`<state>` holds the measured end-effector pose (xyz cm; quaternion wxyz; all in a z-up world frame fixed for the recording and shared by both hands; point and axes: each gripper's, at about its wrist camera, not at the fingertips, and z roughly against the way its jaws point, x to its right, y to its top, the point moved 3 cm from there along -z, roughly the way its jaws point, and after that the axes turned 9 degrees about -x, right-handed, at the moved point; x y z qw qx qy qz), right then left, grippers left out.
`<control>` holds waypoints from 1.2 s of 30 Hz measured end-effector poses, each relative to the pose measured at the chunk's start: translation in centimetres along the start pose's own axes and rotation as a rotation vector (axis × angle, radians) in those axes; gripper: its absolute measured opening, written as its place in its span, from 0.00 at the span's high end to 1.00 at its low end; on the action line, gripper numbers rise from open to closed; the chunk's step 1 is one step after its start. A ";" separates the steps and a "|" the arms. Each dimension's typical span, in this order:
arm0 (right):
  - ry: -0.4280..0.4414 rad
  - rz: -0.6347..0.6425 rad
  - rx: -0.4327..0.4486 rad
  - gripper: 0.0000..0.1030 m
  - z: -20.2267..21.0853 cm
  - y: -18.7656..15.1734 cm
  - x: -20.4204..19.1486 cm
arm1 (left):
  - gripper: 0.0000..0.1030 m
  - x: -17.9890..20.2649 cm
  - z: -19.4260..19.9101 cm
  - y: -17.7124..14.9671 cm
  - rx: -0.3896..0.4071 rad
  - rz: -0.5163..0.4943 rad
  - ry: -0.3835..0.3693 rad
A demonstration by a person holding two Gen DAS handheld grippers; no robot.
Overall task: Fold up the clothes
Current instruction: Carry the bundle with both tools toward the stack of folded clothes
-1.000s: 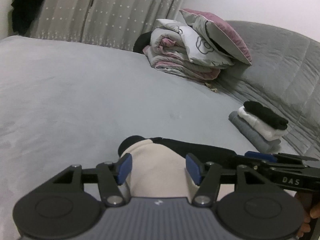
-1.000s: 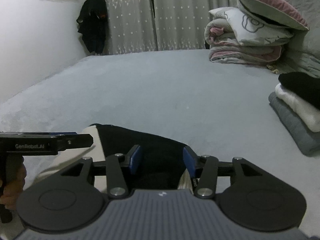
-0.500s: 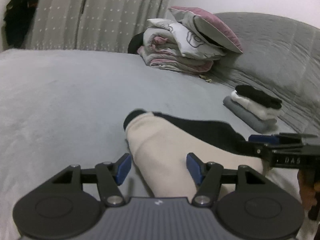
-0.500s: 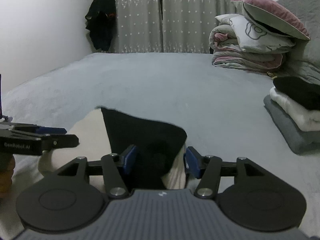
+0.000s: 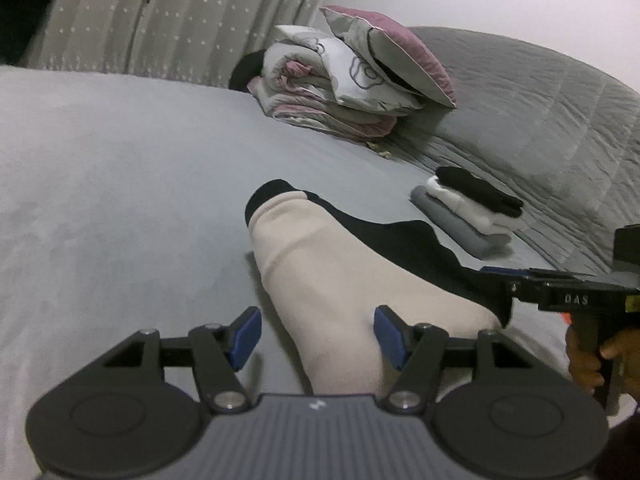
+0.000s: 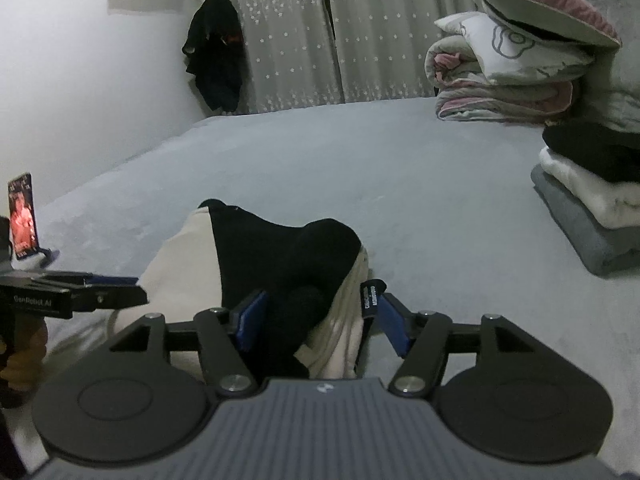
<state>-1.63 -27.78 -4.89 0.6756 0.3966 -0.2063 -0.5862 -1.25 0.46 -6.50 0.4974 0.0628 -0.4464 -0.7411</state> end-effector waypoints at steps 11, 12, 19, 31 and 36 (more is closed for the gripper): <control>0.133 -0.268 -0.006 0.34 0.9 1.1 2.8 | 0.28 -0.5 0.7 1.4 -0.022 0.091 -0.134; 0.155 -0.303 -0.014 0.34 0.7 1.2 3.0 | 0.28 -0.7 0.5 1.4 -0.025 0.112 -0.138; 0.192 -0.407 -0.047 0.24 -0.3 1.7 2.7 | 0.22 -1.0 -1.5 2.1 -0.071 0.206 -0.118; 0.177 -0.431 -0.096 0.15 -1.8 2.3 1.2 | 0.03 -1.1 -3.5 2.0 -0.186 0.286 -0.123; 0.147 -0.465 -0.144 0.15 -2.8 2.3 1.9 | 0.01 -0.9 -4.3 1.9 -0.216 0.305 -0.115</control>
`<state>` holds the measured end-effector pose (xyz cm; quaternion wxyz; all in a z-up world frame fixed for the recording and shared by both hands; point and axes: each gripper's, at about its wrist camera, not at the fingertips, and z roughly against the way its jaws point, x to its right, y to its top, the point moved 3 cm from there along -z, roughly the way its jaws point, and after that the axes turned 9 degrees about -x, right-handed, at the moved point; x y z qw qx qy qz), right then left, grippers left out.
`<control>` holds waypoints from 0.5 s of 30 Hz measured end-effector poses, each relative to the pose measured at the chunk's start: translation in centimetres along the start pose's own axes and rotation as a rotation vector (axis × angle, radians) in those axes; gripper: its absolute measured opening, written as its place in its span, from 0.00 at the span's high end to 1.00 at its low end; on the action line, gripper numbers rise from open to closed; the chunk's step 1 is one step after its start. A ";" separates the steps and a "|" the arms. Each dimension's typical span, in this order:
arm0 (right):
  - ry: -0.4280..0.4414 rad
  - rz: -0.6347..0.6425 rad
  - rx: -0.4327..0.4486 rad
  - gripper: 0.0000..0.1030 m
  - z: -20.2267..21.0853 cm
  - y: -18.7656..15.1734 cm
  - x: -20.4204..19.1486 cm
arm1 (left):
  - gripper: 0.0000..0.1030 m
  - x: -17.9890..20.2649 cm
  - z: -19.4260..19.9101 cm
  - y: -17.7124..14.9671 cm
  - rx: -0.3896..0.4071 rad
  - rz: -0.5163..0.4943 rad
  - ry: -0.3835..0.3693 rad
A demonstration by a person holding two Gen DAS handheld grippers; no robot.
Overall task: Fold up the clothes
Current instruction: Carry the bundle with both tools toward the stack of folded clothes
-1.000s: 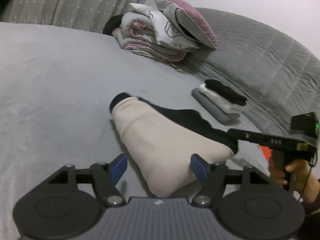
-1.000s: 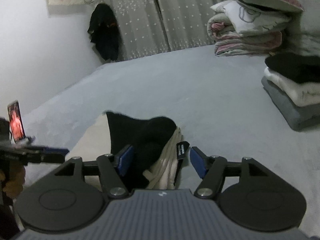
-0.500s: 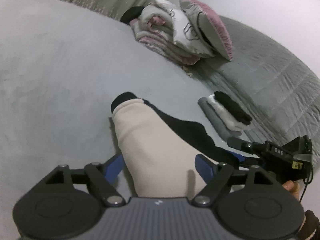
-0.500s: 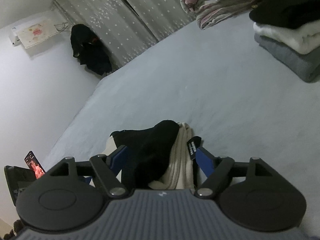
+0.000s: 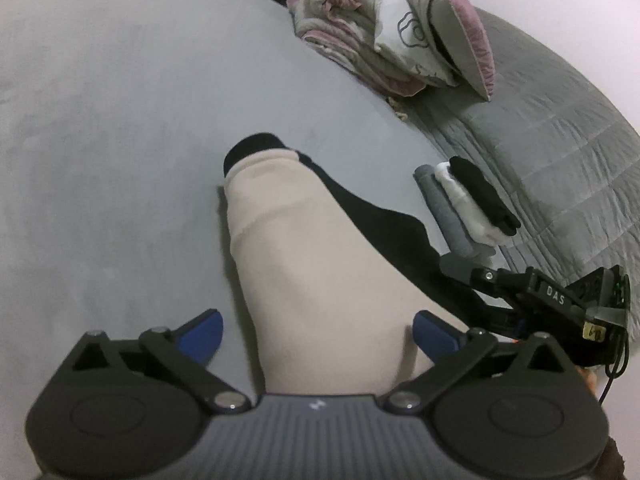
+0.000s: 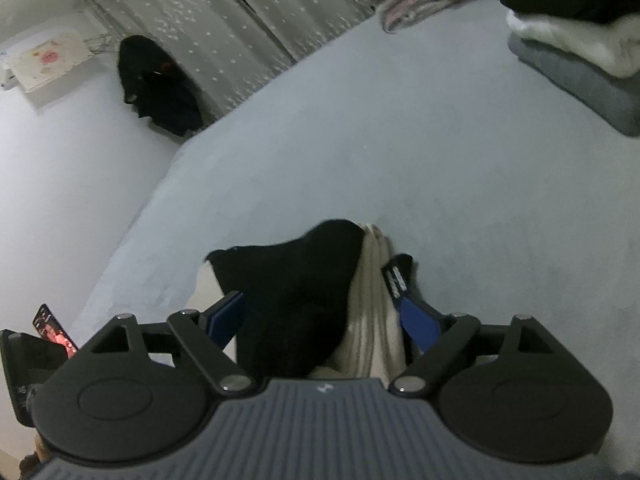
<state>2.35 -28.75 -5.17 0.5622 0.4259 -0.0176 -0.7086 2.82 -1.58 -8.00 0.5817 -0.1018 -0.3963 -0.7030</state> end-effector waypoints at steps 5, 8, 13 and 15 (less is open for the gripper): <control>-0.023 -0.048 -0.037 0.15 -0.4 0.1 1.0 | 0.01 0.0 -0.2 0.0 -0.002 0.011 0.002; -0.021 -0.059 -0.045 0.13 -0.2 0.0 1.3 | 0.01 -0.1 -0.2 0.0 0.003 0.024 -0.003; -0.026 -0.045 -0.054 0.10 0.1 -0.2 1.3 | 0.01 -0.1 -0.4 0.0 0.018 0.027 0.000; -0.032 -0.034 -0.056 0.10 0.2 -0.2 1.2 | 0.01 0.0 -0.5 0.1 0.023 0.020 0.006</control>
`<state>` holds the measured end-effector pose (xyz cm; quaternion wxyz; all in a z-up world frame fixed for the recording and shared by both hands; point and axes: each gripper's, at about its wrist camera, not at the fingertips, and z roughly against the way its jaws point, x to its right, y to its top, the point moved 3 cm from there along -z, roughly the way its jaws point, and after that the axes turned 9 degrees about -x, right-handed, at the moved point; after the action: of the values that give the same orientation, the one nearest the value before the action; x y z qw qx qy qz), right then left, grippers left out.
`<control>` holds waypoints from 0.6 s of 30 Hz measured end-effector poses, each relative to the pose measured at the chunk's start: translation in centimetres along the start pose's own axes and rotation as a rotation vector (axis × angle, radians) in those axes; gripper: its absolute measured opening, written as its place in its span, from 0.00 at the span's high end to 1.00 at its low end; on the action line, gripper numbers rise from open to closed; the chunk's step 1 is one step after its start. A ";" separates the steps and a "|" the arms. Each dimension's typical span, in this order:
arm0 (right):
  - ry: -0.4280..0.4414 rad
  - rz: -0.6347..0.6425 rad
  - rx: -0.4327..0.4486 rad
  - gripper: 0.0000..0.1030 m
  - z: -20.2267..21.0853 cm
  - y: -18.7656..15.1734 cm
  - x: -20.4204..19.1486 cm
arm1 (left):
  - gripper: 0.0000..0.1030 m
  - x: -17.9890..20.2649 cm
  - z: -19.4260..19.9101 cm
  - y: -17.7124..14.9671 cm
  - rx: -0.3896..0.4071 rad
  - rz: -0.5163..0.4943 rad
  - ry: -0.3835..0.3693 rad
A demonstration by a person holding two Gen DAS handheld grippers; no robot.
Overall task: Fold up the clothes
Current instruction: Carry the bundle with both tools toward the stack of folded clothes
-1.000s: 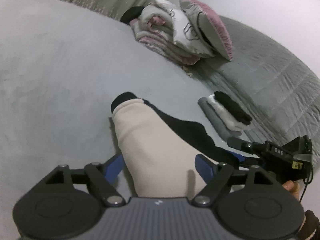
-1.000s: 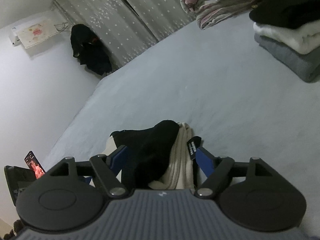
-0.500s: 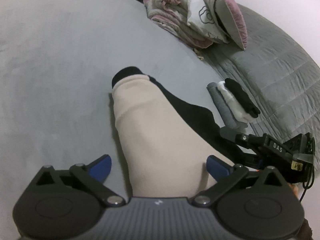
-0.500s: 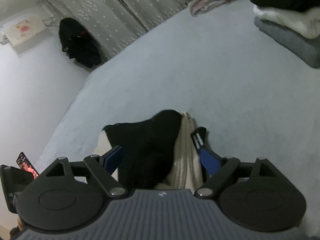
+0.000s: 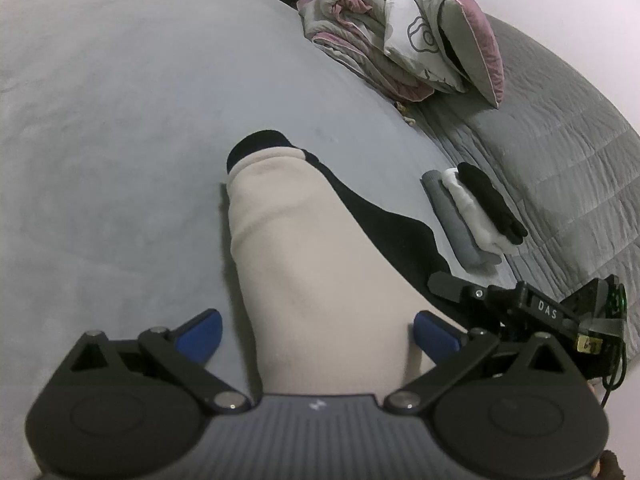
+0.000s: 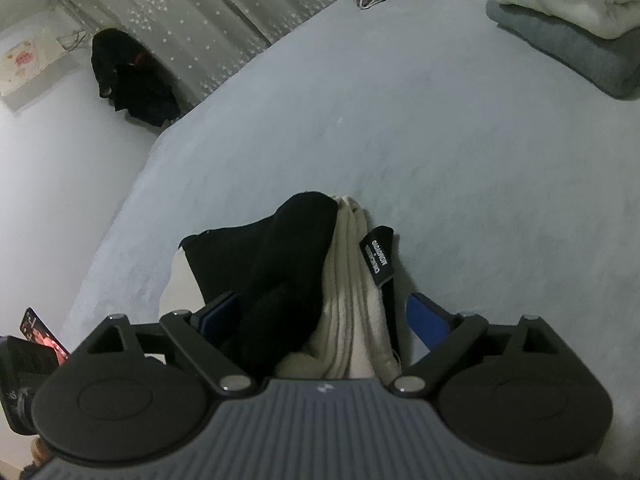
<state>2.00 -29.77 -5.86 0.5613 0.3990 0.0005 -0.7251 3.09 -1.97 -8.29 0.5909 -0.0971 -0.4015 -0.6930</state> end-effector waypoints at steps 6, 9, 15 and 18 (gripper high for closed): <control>-0.019 0.020 0.001 0.08 0.2 -0.1 0.1 | 0.01 0.1 -0.2 -0.1 0.013 -0.010 0.010; -0.029 0.031 0.001 0.07 0.1 -0.1 -0.1 | 0.01 0.1 -0.2 -0.1 0.020 -0.014 0.016; -0.039 0.043 0.000 0.06 0.1 -0.1 -0.3 | 0.01 0.3 -0.4 -0.2 0.037 -0.026 0.030; -0.042 0.046 -0.001 0.06 -0.1 0.1 -0.5 | 0.01 0.4 -0.5 -0.2 0.043 -0.035 0.037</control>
<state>2.12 -29.37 -5.60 0.5780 0.3833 -0.0201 -0.7201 2.95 -2.60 -8.46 0.5879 -0.0647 -0.4070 -0.6961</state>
